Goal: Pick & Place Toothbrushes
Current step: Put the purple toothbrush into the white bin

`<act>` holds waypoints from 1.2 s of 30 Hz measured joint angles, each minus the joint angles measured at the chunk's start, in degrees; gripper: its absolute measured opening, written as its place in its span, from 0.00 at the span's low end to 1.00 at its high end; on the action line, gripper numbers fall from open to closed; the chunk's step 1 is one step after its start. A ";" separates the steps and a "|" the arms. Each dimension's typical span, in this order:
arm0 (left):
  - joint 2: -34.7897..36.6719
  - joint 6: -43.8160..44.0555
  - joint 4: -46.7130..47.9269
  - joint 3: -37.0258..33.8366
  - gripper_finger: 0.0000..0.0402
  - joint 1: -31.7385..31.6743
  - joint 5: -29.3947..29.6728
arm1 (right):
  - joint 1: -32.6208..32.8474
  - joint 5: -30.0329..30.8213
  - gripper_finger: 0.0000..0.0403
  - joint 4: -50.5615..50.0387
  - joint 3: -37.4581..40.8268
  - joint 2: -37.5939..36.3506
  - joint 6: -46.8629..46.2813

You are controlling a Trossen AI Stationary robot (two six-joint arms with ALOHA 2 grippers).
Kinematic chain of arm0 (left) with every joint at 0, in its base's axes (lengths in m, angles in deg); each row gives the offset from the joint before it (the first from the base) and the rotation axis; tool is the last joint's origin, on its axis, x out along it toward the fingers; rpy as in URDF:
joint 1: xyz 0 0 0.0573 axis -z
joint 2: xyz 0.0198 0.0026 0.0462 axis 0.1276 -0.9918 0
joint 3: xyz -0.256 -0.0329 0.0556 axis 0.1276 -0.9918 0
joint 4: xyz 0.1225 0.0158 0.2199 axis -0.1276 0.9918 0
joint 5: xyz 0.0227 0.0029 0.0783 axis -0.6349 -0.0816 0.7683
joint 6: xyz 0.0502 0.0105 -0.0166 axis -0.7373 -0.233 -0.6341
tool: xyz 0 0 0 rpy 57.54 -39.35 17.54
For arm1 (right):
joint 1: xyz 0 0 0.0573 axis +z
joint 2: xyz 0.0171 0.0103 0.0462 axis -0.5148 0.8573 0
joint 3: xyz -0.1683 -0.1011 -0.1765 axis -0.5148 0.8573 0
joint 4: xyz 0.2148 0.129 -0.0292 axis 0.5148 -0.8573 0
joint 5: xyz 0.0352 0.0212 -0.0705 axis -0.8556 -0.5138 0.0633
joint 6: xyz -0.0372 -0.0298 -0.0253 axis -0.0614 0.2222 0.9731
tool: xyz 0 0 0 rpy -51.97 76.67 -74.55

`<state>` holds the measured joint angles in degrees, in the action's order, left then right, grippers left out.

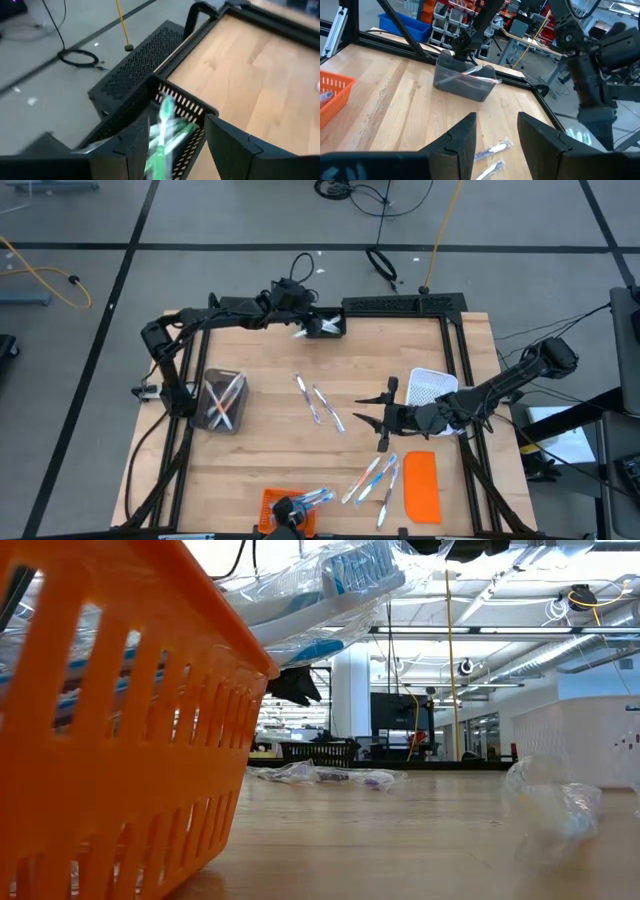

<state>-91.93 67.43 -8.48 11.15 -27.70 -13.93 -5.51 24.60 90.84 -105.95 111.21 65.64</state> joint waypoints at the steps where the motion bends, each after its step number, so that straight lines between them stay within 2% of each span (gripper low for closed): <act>1: 1.01 -1.60 1.87 0.00 0.47 0.09 0.01 | 0.00 0.00 0.33 0.00 0.00 0.00 0.00; 4: 4.19 -6.21 6.66 0.00 0.47 1.03 -0.73 | 0.00 0.00 0.33 -0.28 0.00 0.00 0.00; 9: 8.90 -13.27 16.16 0.09 0.46 4.92 -6.75 | 0.00 0.02 0.33 -1.22 0.04 0.00 -0.17; 11: 9.57 -16.38 19.27 0.06 0.46 7.34 -9.08 | -0.08 0.02 0.33 -1.28 0.04 0.00 -0.19; 14: 9.50 -20.90 24.37 0.04 0.46 11.55 -9.34 | -0.33 0.02 0.33 -1.29 0.04 0.00 -0.20; 19: 8.26 -26.55 30.01 -0.01 0.46 18.45 -7.45 | -0.72 0.04 0.33 -1.30 0.04 0.00 -0.07; 26: 8.40 -31.25 31.97 0.04 0.46 25.83 -1.95 | -1.20 0.04 0.33 -1.31 0.04 0.00 -0.04; 31: 7.54 -32.93 33.41 0.02 0.46 29.31 4.15 | -1.20 0.02 0.33 -1.30 0.04 0.00 -0.04; 36: 6.41 -32.84 33.13 0.07 0.46 31.13 4.72 | -1.20 0.02 0.33 -1.31 0.04 0.00 -0.04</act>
<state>-85.52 34.59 24.65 11.22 3.43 -9.21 -6.71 24.62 89.52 -105.91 111.21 65.60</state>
